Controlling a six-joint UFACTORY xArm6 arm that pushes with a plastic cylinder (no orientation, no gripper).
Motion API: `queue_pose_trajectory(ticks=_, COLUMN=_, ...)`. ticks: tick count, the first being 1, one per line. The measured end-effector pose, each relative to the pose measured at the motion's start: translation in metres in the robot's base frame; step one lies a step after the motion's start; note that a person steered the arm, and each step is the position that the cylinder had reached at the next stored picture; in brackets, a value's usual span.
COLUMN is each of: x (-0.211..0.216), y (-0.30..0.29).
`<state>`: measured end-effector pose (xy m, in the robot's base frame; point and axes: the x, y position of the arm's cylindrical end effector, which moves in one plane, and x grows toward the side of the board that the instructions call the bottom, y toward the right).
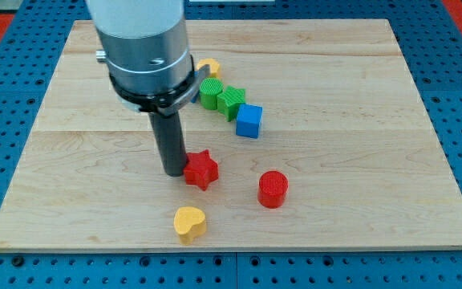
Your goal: Move red star closer to the red circle
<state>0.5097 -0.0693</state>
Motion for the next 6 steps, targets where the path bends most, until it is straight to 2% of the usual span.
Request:
queue_pose_trajectory(ticks=4, x=0.000, y=0.071)
queue_pose_trajectory(ticks=6, x=-0.001, y=0.057)
